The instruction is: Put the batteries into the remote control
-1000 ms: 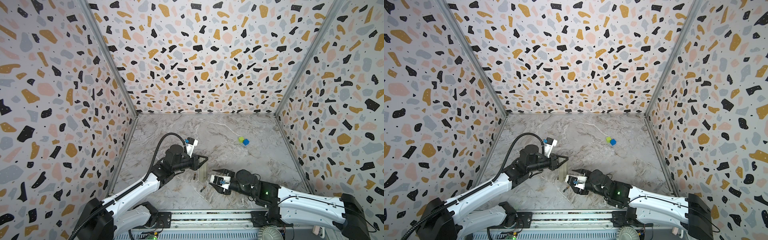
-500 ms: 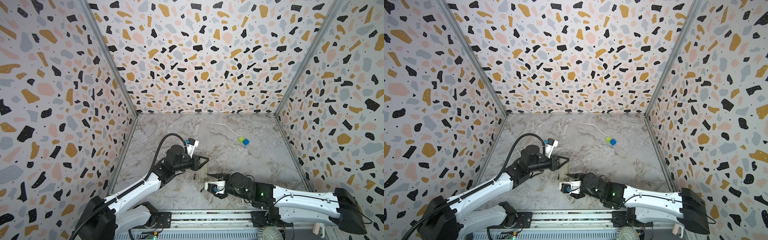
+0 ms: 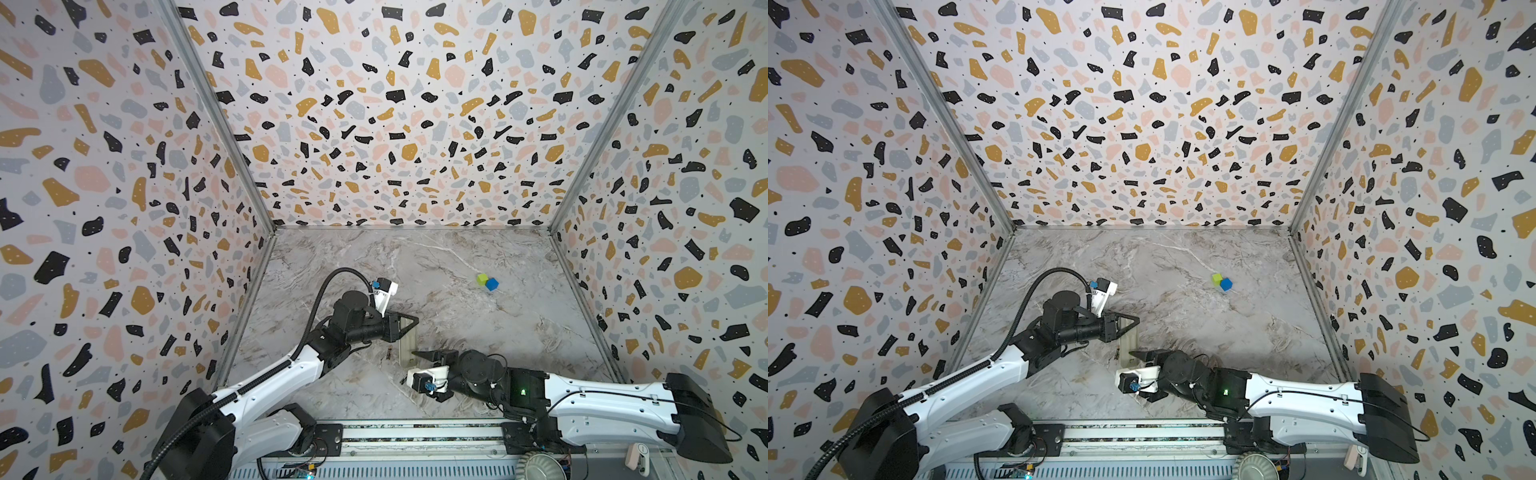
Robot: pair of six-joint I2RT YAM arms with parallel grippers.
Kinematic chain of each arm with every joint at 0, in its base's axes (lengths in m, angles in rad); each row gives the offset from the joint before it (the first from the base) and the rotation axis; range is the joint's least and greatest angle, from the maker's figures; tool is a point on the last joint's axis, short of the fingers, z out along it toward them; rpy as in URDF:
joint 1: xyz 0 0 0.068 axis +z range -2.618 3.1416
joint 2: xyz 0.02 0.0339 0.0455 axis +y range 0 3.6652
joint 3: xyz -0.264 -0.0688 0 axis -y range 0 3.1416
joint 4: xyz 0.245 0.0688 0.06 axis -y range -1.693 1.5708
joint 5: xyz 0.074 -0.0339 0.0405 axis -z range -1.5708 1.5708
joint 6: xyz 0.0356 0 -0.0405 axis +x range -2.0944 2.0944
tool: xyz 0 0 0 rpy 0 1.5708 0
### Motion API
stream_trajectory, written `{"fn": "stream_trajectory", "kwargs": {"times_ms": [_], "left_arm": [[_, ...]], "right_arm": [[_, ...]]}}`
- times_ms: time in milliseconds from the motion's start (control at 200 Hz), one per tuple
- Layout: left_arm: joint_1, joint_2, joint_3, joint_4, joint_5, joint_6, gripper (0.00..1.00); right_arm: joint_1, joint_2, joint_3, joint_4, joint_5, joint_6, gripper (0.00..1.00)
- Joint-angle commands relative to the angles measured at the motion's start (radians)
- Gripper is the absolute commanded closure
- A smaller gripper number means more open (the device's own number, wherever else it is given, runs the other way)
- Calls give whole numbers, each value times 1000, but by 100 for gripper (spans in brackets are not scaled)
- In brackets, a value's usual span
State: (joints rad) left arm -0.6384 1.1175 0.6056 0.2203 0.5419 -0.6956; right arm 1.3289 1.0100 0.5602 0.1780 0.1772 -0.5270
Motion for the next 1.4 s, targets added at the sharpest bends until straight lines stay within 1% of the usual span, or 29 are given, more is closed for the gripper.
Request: {"fn": "stream_trajectory", "kwargs": {"times_ms": [0, 270, 566, 726, 886, 1081, 1391], "left_arm": [[5, -15, -14, 60, 29, -9, 100], [4, -6, -21, 77, 48, -22, 100], [5, -9, -36, 81, 76, -18, 100], [5, -11, -36, 86, 83, -22, 100], [5, -18, -36, 85, 87, -23, 100], [5, -19, -43, 95, 91, -27, 100], [5, -19, -44, 99, 98, -31, 100]], "right_arm": [[10, 7, 24, 32, 19, -12, 47], [30, 45, 32, 46, 54, -32, 50], [31, 3, 11, 54, 113, -48, 52], [31, 40, 21, 57, 150, -65, 53], [30, 68, 35, 30, 163, -74, 53], [31, 79, 32, 47, 163, -74, 53], [30, 124, 38, 34, 197, -90, 53]]}}
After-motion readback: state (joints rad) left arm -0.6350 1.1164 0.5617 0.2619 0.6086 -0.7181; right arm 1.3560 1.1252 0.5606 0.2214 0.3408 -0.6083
